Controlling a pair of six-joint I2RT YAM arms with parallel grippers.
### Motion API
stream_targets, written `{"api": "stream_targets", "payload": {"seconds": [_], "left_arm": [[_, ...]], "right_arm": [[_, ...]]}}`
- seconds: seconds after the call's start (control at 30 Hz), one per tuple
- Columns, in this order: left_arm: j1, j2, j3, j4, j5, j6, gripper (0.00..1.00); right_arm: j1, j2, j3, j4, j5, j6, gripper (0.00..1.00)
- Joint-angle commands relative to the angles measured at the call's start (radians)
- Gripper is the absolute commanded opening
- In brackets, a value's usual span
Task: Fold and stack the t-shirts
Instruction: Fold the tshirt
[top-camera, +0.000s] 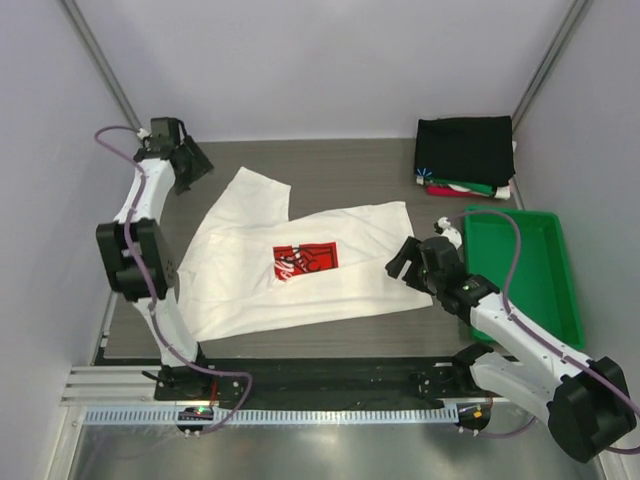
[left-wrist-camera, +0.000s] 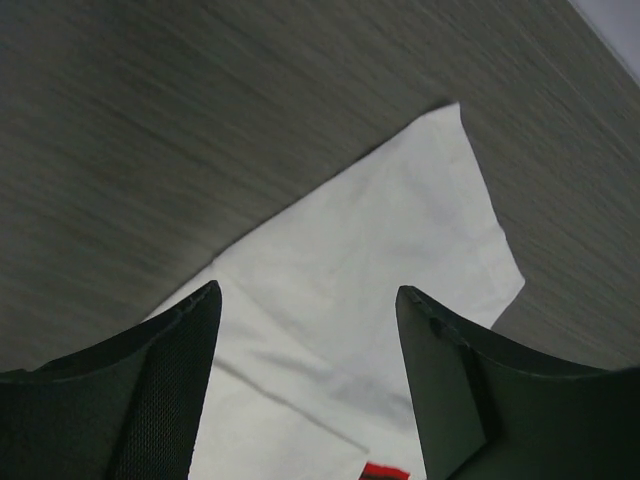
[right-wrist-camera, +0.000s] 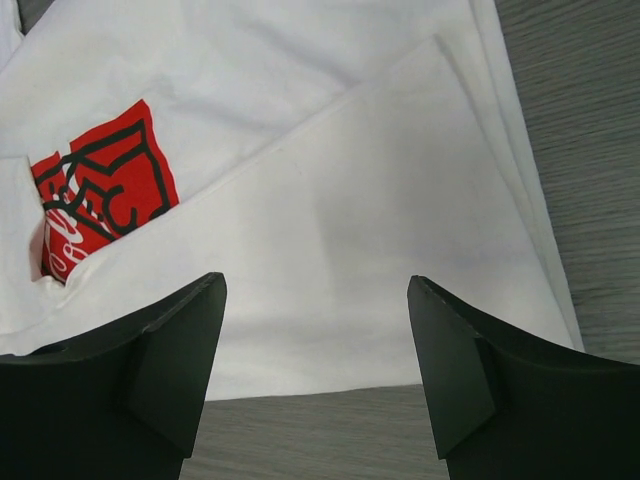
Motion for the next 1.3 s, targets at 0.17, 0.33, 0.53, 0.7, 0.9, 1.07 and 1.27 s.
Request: {"api": "stream_targets", "payload": {"seconds": [0.17,0.33,0.53,0.7,0.9,1.07,1.27], "left_arm": [[-0.044,0.496,0.585,0.072,0.057,0.100,0.70],[-0.078,0.710,0.787,0.079,0.102,0.135,0.72],[-0.089,0.748,0.719,0.116,0.145,0.116,0.70],[-0.089,0.741,0.678,0.148,0.158,0.102,0.65],[-0.122,0.722,0.585,0.202,0.181,0.073,0.54],[-0.145,0.692,0.528,0.232,0.155,0.097,0.47],[-0.156,0.677,0.497,0.249,0.134,0.114,0.38]], "right_arm": [[0.016,0.006,-0.048,0.151,0.042,-0.031,0.79],[0.016,0.037,-0.052,0.177,0.016,-0.037,0.79],[0.016,0.023,-0.068,0.191,0.016,-0.028,0.79],[0.014,0.058,-0.057,0.195,0.003,-0.032,0.79],[0.013,0.066,-0.057,0.197,0.003,-0.026,0.79],[0.011,0.078,-0.052,0.195,0.003,-0.028,0.79],[0.002,0.101,-0.045,0.192,-0.004,-0.028,0.79]]}}
